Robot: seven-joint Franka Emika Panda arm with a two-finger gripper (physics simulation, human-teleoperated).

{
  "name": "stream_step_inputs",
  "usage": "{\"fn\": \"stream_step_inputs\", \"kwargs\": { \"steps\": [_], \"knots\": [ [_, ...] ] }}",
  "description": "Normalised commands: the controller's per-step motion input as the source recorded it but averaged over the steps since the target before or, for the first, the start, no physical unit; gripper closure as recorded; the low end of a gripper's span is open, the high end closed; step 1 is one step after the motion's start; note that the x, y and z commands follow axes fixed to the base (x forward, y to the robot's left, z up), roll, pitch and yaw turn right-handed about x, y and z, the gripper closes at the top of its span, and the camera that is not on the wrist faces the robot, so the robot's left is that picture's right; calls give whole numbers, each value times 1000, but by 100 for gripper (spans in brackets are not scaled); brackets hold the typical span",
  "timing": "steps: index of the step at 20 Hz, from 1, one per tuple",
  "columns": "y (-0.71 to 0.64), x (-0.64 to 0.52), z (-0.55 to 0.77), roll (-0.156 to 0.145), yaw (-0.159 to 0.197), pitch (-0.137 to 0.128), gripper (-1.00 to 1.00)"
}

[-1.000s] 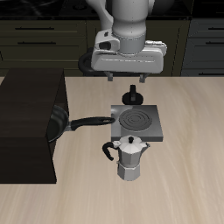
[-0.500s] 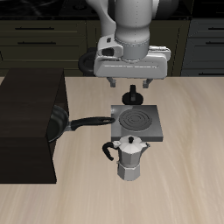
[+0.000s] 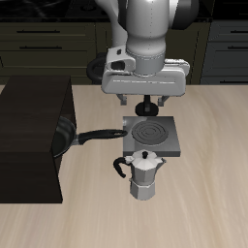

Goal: Place the moka pot on the stove

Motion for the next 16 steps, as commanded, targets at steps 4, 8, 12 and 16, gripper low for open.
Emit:
{"fn": "stream_step_inputs", "kwargs": {
  "steps": [4, 8, 12, 16],
  "knots": [
    [83, 228, -60, 6, 6, -7, -100],
    [12, 136, -64, -7, 4, 3, -100],
    [-9, 150, -46, -3, 0, -3, -100],
    [-5, 66, -106, -6, -13, 9, -100]
  ]
}}
